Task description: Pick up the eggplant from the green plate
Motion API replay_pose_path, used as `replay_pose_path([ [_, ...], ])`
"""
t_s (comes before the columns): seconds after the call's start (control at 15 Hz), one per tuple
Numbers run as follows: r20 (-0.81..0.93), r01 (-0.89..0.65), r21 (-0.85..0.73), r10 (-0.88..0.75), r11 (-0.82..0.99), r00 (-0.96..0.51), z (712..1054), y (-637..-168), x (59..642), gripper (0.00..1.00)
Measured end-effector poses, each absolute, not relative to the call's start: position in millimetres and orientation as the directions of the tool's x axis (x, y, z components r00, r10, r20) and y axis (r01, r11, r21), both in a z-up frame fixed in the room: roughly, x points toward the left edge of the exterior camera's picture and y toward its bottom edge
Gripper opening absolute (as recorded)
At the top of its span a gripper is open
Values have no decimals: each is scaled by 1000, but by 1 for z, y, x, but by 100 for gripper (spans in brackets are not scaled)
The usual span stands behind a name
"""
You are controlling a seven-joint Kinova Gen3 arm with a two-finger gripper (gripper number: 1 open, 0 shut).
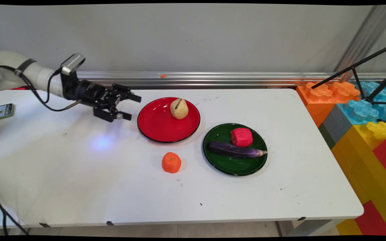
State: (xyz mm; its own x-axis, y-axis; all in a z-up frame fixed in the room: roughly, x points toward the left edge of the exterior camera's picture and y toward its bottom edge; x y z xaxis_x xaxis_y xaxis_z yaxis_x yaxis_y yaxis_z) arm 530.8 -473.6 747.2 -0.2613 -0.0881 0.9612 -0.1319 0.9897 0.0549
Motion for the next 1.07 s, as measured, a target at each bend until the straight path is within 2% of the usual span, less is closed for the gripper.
replay_pose_path([
  [0.4,968,-86,56,-75,995,-240,765,-486,476,100],
  [1.07,944,-25,97,-99,995,-313,774,-520,383,100],
])
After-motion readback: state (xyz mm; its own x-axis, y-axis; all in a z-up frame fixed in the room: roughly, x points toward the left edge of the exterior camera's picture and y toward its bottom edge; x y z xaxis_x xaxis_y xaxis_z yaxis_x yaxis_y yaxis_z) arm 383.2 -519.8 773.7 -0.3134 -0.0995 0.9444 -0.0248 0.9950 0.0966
